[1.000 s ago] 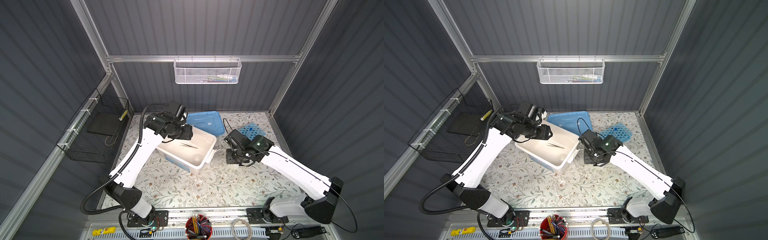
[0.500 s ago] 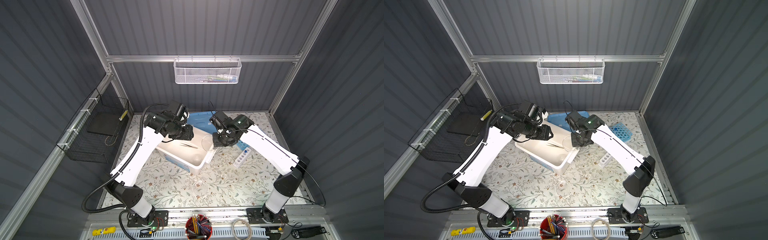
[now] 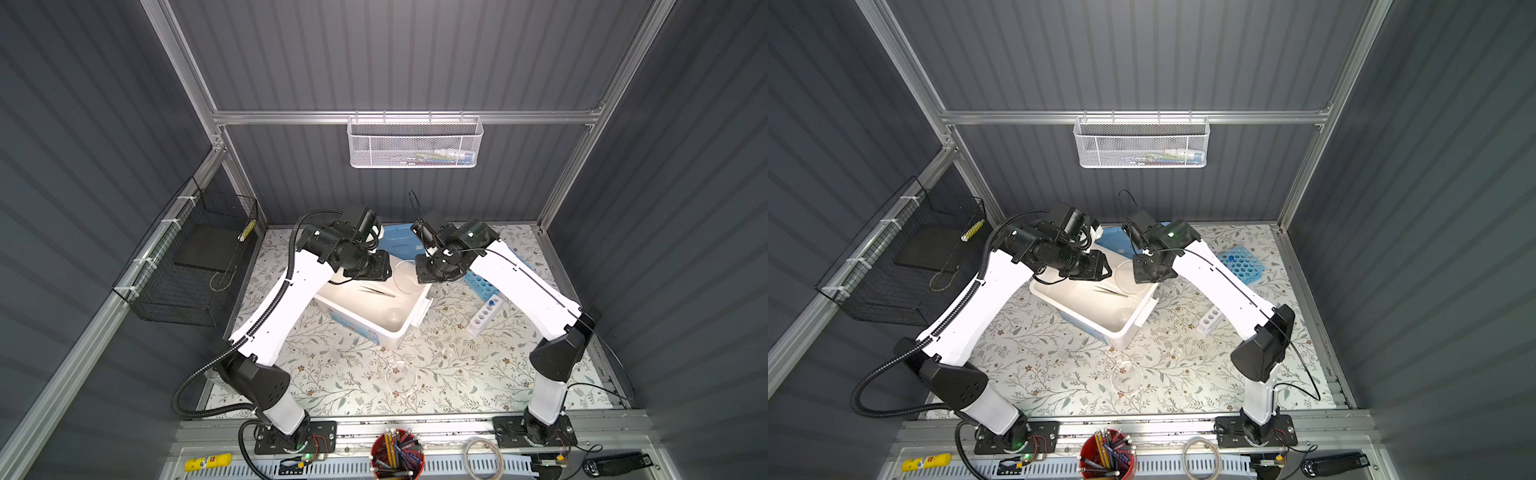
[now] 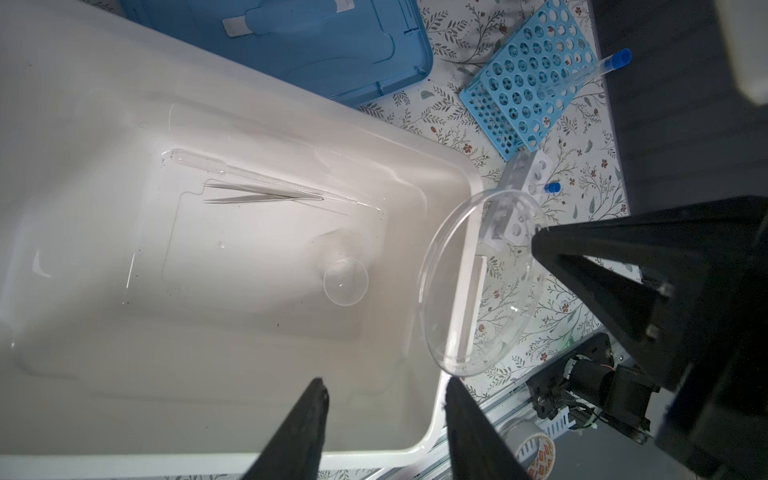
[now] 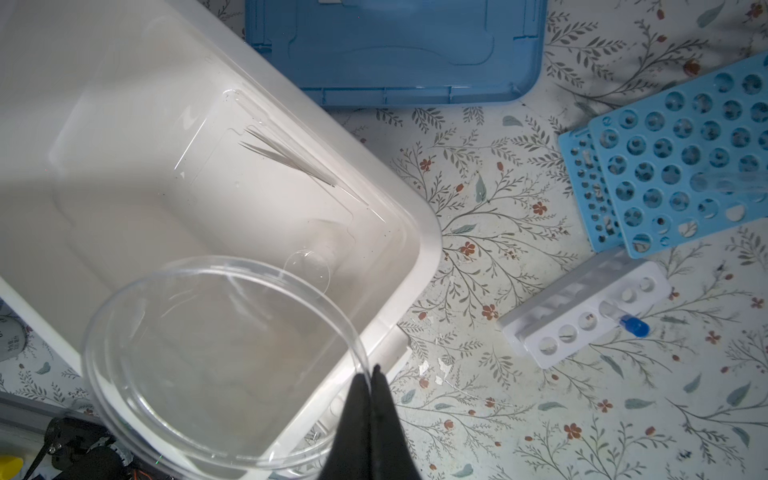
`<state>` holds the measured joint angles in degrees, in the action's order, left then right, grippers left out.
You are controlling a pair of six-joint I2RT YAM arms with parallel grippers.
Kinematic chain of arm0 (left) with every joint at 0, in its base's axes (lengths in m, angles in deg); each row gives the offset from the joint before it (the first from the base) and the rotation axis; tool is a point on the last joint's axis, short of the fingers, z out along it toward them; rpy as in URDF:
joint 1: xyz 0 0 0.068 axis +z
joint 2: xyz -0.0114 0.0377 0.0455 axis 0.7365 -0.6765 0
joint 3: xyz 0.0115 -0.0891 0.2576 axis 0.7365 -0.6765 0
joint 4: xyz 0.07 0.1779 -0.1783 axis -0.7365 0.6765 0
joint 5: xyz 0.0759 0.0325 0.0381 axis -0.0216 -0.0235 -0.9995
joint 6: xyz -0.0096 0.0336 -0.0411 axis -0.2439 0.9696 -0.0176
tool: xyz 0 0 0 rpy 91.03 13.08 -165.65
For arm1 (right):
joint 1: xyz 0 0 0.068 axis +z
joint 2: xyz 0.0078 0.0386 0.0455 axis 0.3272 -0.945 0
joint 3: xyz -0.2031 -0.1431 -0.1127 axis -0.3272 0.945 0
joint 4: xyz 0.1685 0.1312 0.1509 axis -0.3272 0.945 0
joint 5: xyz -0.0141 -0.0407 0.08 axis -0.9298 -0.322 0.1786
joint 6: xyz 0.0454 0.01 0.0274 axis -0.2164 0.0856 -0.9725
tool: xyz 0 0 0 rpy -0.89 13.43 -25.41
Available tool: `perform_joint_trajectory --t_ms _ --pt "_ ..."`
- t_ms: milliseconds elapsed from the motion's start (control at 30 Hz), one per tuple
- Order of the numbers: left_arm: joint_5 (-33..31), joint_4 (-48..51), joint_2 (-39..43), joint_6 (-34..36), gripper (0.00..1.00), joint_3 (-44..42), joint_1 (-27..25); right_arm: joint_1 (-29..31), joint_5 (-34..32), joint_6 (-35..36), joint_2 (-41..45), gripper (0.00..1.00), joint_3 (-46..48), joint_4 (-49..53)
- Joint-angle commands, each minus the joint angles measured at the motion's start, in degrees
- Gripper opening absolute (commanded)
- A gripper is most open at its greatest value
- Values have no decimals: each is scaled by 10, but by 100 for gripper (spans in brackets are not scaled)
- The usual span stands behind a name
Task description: Organize the chemistry lab equipment
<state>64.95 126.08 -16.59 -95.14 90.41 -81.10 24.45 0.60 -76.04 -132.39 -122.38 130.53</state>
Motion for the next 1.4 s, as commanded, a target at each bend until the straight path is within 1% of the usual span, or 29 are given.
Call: perform_joint_trajectory --t_ms 0,167,400,567,1100,1367 --pt "15 -8 -6 -1 47 -6 2 3 -1 1 -22 0 -30 24" --pt "13 -11 -15 1 45 -11 1 7 3 1 -39 0 -61 31" --pt "4 -12 -26 7 40 -14 2 8 2 0 -38 0 -69 37" --pt "-5 -9 -35 7 33 -6 2 8 -1 -3 -34 0 -71 40" --pt "-7 -10 -52 7 18 -1 2 16 -1 -7 -40 0 -81 39" --pt "-5 -2 -64 3 5 11 2 22 -3 -17 -40 0 -80 36"
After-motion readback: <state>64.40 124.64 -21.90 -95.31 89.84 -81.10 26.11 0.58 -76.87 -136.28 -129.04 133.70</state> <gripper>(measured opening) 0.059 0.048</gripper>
